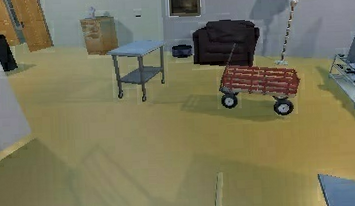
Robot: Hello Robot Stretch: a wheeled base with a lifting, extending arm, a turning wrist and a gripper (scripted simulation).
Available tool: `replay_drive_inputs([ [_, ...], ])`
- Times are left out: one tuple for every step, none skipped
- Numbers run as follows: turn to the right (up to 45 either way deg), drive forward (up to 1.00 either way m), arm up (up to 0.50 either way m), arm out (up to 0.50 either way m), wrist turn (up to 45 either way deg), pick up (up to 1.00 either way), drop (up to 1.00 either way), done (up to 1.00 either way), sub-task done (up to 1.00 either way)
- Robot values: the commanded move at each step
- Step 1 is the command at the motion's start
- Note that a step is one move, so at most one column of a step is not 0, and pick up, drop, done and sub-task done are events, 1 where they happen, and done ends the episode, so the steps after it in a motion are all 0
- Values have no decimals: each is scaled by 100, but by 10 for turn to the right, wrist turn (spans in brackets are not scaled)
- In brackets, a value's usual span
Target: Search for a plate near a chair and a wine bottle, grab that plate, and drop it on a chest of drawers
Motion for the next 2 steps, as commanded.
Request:
replay_drive_inputs([
  [-210, 0, 0, 0, 0, 0, 0, 0, 0],
  [0, 0, 50, 0, 0, 0, 0, 0, 0],
])
